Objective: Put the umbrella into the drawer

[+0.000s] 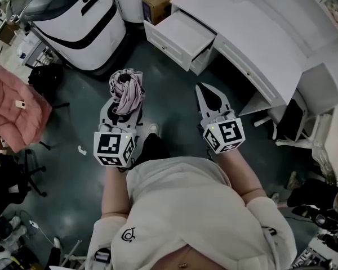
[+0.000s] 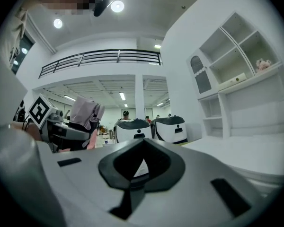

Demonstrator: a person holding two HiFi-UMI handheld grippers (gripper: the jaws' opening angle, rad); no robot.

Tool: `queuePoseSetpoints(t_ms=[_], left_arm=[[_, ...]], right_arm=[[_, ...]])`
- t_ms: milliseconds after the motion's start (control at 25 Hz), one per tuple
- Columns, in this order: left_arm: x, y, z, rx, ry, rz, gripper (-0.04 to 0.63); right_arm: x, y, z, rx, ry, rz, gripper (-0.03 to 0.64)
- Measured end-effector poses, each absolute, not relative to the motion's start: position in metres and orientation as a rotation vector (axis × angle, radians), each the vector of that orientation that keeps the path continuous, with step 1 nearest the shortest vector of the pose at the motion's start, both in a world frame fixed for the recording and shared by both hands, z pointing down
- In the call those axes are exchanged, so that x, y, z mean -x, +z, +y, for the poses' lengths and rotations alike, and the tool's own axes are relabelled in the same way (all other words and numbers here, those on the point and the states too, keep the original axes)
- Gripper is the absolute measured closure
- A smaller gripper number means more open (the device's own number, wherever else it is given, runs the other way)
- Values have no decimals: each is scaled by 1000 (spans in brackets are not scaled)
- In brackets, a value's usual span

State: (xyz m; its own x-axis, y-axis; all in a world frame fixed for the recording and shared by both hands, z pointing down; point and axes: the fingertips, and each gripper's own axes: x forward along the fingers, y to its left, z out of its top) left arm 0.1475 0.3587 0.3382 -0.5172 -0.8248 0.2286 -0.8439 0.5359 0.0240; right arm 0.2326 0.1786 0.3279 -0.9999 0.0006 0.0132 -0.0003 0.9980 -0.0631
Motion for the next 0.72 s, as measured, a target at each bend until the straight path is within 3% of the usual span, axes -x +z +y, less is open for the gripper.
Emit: queuePoseSetpoints(t_ms=[360,720], left_arm=[[24,332,325,-1612,199,-2457,376],[96,362,283,-1697,204,-2309,376]], right_arm=[[-82,333,167,-193,93,-3068,611],[-32,350,134,-360,138,-2981,611]])
